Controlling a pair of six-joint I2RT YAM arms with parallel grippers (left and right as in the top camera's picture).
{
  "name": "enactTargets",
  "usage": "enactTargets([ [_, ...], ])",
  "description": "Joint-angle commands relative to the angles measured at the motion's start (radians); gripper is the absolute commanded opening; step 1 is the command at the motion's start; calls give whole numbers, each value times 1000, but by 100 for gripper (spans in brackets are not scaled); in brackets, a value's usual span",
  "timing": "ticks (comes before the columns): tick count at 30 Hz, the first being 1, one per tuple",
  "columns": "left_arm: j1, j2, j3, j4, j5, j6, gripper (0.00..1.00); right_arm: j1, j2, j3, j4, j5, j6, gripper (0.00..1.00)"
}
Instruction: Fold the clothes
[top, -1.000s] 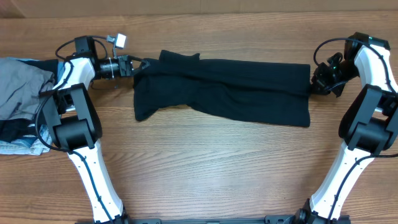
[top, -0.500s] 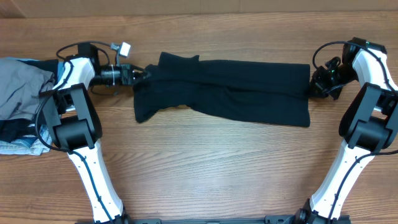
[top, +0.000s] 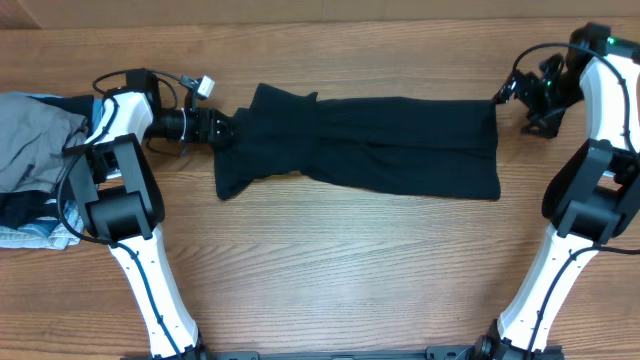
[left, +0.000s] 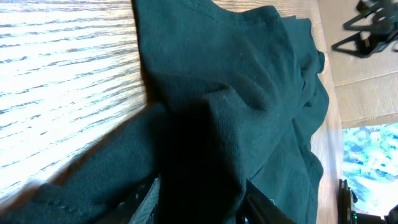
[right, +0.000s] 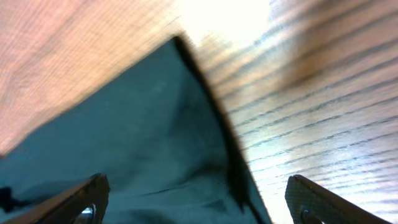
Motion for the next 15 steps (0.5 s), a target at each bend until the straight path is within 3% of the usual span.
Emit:
enactTargets([
  [1,-11,-50,27,8,-30,-21,42,40,-40,101,-38,6,-31,96],
  [7,-11,-120,98,16,-29,-24,53,179,-39,132,-53,-143,-142,97],
  [15,-22,-120,132,-40,-54,-51,52,343,-39,132,-93,-138,-152,100],
])
